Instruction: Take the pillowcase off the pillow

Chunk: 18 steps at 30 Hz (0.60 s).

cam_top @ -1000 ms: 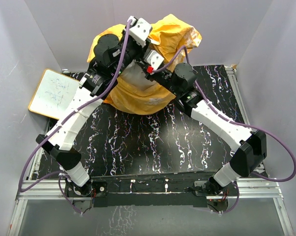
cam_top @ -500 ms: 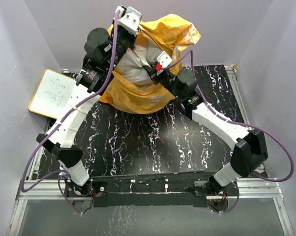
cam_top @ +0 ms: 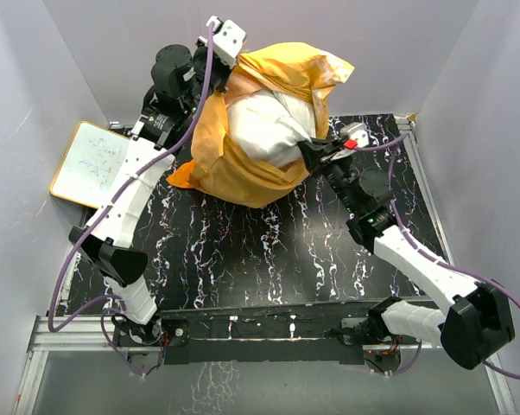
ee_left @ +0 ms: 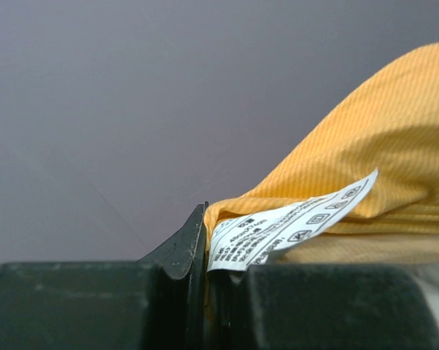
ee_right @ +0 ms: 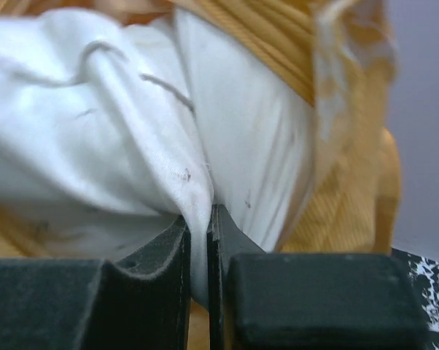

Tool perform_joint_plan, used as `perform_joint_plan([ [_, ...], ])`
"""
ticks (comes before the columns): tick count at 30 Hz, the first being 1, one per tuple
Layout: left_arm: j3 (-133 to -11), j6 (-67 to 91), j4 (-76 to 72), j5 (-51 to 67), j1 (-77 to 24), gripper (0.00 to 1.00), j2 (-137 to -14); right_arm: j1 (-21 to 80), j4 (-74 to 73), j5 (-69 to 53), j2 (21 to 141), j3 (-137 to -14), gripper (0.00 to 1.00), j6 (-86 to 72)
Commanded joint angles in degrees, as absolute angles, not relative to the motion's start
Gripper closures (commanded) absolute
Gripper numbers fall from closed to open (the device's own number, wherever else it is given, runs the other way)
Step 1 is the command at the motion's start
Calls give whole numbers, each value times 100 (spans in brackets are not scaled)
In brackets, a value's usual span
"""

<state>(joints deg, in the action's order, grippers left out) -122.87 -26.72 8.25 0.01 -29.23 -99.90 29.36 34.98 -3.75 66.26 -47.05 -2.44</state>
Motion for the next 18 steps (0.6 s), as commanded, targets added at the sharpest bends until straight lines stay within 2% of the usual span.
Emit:
perform_joint_plan([
  [1, -12145, -2553, 509, -283, -2103, 100, -9548, 2482, 2479, 450, 6480, -4367, 92, -930],
  [4, -11959, -2456, 1097, 99, -2067, 100, -9415, 2469, 2206, 426, 6497, -4592, 92, -862],
  [9, -11633, -1845, 1938, 527, -2068, 100, -9321, 2475, 2337, -853, 6080, -4943, 92, -392],
  [16, -10719, -1104, 1122, 731, -2074, 100, -9272, 2495, 2152, -2413, 5865, -5692, 92, -920],
  [18, -10720, -792, 801, 1418, -2075, 83, -9303, 2574, 2168, -2795, 6008, -5925, 92, -1164],
])
